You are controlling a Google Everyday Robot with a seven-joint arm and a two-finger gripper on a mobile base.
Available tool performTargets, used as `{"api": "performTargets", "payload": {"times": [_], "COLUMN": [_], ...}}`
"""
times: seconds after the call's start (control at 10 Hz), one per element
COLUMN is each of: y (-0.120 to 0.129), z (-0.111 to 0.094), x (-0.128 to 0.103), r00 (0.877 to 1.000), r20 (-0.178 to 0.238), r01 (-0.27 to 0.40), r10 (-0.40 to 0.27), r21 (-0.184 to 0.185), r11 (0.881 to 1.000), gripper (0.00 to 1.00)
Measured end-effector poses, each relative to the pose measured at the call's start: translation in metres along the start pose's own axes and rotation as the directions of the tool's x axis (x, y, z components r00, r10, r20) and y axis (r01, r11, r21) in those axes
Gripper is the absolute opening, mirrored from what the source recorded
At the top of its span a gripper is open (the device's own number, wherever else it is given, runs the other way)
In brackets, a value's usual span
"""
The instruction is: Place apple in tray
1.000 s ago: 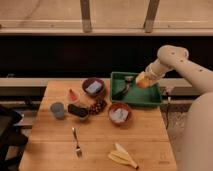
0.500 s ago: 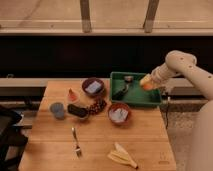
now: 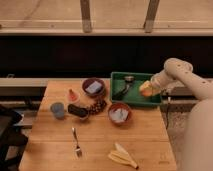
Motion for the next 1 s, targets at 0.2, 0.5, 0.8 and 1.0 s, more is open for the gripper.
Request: {"api": "performTargets", "payload": {"times": [0.2,0.5,0.8,1.0], "y": [-0.005,0.0,0.007,0.014], "z": [0.013,0.035,0.047,0.052], "x": [0.005,0.009,0.009,0.009], "r00": [0.999,0.997,0.996,0.995], "r20": [-0.03,-0.07,-0.084,-0.097], "r01": [-0.012,-0.016,-0.016,-0.005], "r10": [0.012,0.016,0.014,0.002], "r21": [0.003,-0.001,-0.018,-0.031], "r11": [1.0,1.0,1.0,1.0], "gripper": [0.0,0.0,0.0,0.09]}}
